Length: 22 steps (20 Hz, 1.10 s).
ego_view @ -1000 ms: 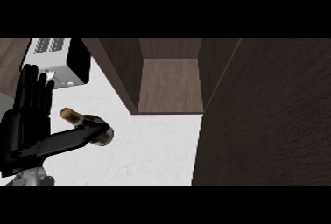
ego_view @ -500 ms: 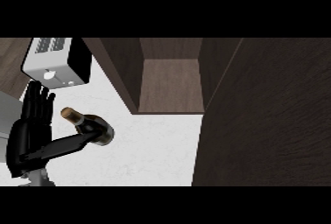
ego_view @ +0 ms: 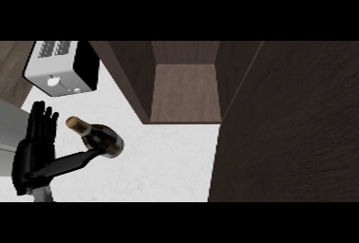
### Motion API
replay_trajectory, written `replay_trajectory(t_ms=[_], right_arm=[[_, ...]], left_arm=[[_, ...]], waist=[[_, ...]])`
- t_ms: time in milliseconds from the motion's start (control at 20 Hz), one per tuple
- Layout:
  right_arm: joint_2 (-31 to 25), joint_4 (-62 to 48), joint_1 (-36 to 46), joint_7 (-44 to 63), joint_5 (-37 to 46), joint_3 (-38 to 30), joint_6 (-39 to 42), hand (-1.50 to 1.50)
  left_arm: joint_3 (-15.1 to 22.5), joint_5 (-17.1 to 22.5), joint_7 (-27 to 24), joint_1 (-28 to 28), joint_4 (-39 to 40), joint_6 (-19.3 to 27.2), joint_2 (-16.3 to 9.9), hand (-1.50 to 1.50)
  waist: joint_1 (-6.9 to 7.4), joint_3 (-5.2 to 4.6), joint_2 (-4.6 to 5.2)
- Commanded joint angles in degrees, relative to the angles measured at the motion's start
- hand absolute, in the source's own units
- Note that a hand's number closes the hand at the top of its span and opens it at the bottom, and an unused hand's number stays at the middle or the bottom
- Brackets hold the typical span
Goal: Pick up the wine, place it into the cabinet and close the cabinet
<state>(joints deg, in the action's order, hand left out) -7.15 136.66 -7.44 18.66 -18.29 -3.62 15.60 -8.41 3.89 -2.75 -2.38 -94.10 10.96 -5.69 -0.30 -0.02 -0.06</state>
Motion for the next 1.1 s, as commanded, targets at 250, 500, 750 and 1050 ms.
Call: replay_trajectory(t_ms=[250,500,750,1050], right_arm=[[-0.33,7.03,-2.08,4.61,-8.63,-2.25,0.25,-1.50],[1.93,6.66,0.28,5.37,-3.41,1.61,-1.99,-1.50],[0.16,5.20,-1.05,3.62,-7.97,-2.33,0.74,-1.50],[0.42,8.46,-0.12,7.44,-5.89,0.15,-1.83,-1.50]], left_arm=[[-4.44,2.02,-6.68,0.71,10.90,-3.08,-1.79,-1.50],[-5.88,3.37,-9.45,1.55,15.09,-6.71,-3.93,-1.50],[-3.82,1.68,-14.99,2.67,21.40,-7.77,-1.92,-1.50],[-7.38,4.11,-19.16,4.77,30.61,-12.35,-5.47,-1.50]], waist=[[-0.06,0.01,0.01],[0.12,0.00,0.02],[0.05,0.02,0.02],[-0.02,-0.01,0.03]])
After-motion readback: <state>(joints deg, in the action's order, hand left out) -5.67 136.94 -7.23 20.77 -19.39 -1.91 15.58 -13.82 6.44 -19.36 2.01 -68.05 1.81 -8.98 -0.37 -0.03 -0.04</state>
